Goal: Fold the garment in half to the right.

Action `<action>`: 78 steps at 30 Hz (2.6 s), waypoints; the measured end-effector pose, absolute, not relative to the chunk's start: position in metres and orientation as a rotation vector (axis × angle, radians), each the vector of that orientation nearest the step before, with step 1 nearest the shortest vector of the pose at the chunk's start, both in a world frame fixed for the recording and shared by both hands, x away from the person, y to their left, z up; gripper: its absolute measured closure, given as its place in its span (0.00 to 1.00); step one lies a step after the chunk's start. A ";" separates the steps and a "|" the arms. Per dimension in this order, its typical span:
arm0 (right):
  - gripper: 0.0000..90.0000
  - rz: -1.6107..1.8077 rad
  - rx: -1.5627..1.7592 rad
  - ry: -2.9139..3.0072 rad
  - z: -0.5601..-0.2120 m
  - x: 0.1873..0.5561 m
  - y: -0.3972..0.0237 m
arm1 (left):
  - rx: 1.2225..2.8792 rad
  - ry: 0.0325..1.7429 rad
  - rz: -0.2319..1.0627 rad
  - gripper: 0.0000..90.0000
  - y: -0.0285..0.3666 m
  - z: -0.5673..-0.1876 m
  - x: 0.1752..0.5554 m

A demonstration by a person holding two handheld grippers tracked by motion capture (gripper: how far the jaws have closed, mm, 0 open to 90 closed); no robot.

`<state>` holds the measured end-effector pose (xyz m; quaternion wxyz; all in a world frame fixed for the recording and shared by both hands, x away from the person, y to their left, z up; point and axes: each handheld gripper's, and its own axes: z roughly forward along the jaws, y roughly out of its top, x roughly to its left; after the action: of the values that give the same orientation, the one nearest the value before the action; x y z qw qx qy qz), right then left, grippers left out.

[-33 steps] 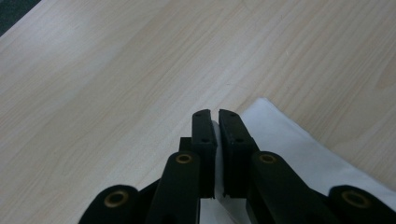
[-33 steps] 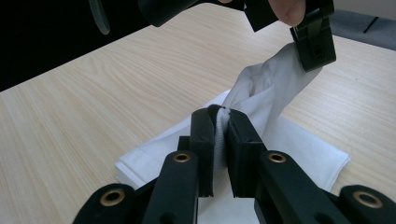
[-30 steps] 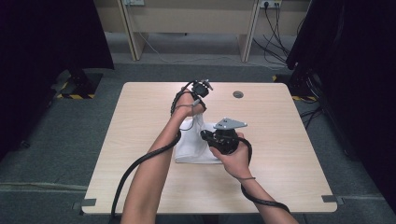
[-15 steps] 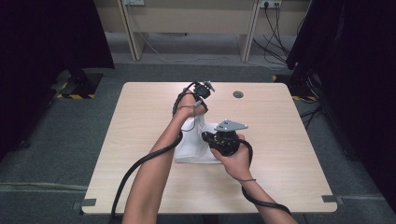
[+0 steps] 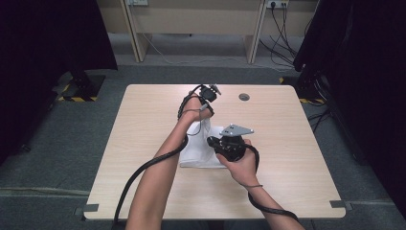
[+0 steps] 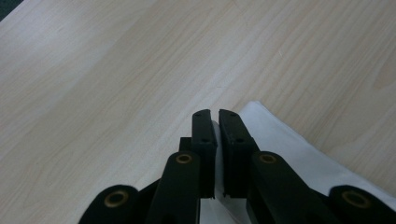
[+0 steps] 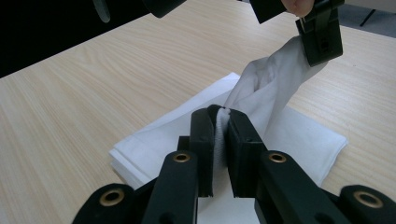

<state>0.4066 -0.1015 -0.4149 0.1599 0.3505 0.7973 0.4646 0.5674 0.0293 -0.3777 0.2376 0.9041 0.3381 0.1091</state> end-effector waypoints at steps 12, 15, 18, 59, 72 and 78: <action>0.91 1.315 1.010 2.279 -0.417 0.406 -0.106 | 2.475 0.926 0.293 0.94 0.025 -0.381 0.568; 0.91 1.311 1.010 2.280 -0.418 0.406 -0.106 | 2.480 0.922 0.292 0.94 0.024 -0.382 0.568; 0.91 1.308 1.012 2.283 -0.419 0.405 -0.107 | 2.479 0.922 0.290 0.94 0.023 -0.383 0.568; 0.91 1.276 1.035 2.300 -0.434 0.404 -0.110 | 2.492 0.902 0.287 0.94 0.016 -0.394 0.566; 0.91 1.266 1.049 2.302 -0.439 0.403 -0.113 | 2.493 0.898 0.285 0.94 0.013 -0.398 0.565; 0.91 1.268 1.056 2.302 -0.441 0.403 -0.113 | 2.493 0.899 0.285 0.94 0.013 -0.399 0.566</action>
<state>0.4031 -0.1133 -0.4410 0.1537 0.3684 0.8031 0.4424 0.5655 0.0128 -0.3988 0.2357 0.9090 0.3277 0.1038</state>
